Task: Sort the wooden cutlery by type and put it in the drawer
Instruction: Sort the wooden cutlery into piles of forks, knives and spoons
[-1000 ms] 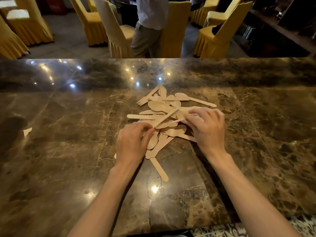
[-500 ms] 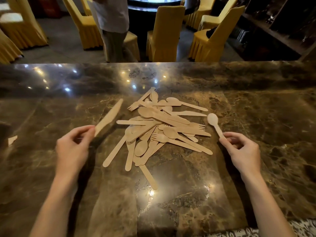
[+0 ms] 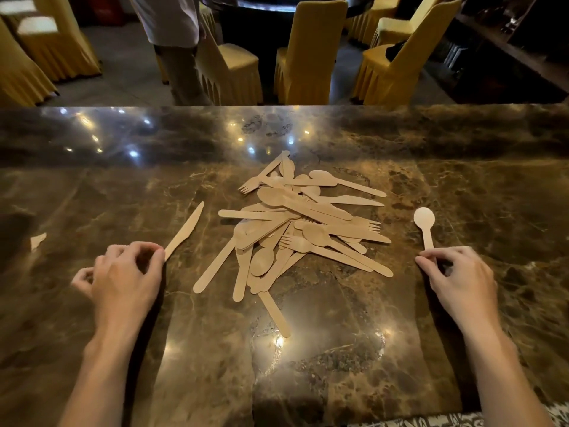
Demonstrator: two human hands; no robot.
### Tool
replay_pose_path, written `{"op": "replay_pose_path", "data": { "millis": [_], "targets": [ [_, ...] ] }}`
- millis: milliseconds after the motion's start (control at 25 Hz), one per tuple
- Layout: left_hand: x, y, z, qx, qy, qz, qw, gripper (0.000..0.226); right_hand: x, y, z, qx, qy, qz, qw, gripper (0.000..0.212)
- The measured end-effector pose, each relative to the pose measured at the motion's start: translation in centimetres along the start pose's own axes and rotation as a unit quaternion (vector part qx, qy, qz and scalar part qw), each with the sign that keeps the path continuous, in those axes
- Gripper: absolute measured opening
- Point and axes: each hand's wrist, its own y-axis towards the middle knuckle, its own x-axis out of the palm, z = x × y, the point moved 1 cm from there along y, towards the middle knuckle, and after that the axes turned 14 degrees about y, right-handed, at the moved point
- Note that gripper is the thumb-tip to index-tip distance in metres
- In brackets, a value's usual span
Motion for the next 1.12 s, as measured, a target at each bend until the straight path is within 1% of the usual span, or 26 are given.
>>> {"op": "replay_pose_path", "data": {
  "millis": [160, 280, 320, 360, 400, 440, 480, 520, 560, 600, 640, 720, 880, 1000, 1040, 1120],
  "targets": [
    [0.4, -0.4, 0.2, 0.012, 0.022, 0.000, 1.000, 0.013, -0.2, -0.3, 0.1, -0.007, -0.019, -0.006, 1.000, 0.015],
    [0.0, -0.4, 0.5, 0.024, 0.029, 0.017, 0.999, 0.009, -0.5, -0.2, -0.6, -0.003, -0.029, 0.009, 1.000, 0.017],
    [-0.3, -0.2, 1.1, 0.042, 0.020, 0.026, 0.999, 0.008, -0.4, -0.1, -1.4, -0.026, -0.021, 0.015, 0.999, 0.016],
    [-0.6, 0.0, 2.0, 0.069, 0.000, 0.031, 0.997, 0.008, -0.1, 0.0, -2.7, -0.067, -0.002, 0.006, 0.998, 0.015],
    [-0.8, 0.1, 3.3, 0.106, -0.024, 0.026, 0.994, 0.009, 0.5, -0.1, -4.2, -0.117, 0.019, -0.029, 0.993, 0.014],
    [-1.0, 0.2, 4.7, 0.149, -0.044, 0.014, 0.988, 0.011, 1.4, -0.3, -5.8, -0.166, 0.030, -0.084, 0.982, 0.014],
    [-1.0, 0.1, 6.3, 0.193, -0.054, 0.000, 0.980, 0.014, 2.6, -0.7, -7.3, -0.206, 0.021, -0.139, 0.968, 0.015],
    [-0.9, -0.1, 7.8, 0.229, -0.056, -0.011, 0.972, 0.018, 3.8, -1.2, -8.4, -0.235, -0.002, -0.179, 0.955, 0.017],
    [-0.7, -0.4, 8.9, 0.254, -0.050, -0.019, 0.966, 0.023, 4.8, -1.6, -9.0, -0.257, -0.028, -0.195, 0.946, 0.019],
    [-0.3, -0.6, 9.6, 0.269, -0.040, -0.022, 0.962, 0.028, 5.5, -1.8, -9.3, -0.270, -0.047, -0.193, 0.942, 0.021],
    [0.1, -0.7, 10.0, 0.275, -0.030, -0.020, 0.961, 0.032, 5.9, -2.0, -9.3, -0.274, -0.059, -0.184, 0.942, 0.021],
    [0.7, -0.6, 10.2, 0.280, -0.017, -0.012, 0.960, 0.033, 6.3, -2.1, -9.1, -0.270, -0.067, -0.164, 0.946, 0.019],
    [1.3, -0.7, 10.3, 0.294, -0.012, -0.019, 0.956, 0.036, 6.2, -2.2, -9.5, -0.242, -0.069, -0.194, 0.948, 0.023],
    [1.5, -0.8, 10.2, 0.297, -0.004, -0.011, 0.955, 0.035, 3.5, -3.0, -9.3, -0.221, -0.048, -0.190, 0.955, 0.024],
    [1.5, -0.7, 10.2, 0.295, -0.004, -0.011, 0.956, 0.034, 2.4, -3.9, -9.3, -0.224, -0.039, -0.198, 0.953, 0.024],
    [1.6, -0.6, 10.2, 0.289, -0.009, -0.016, 0.957, 0.031, 0.9, -7.1, -10.0, -0.253, -0.025, -0.251, 0.934, 0.023]
  ]
}}
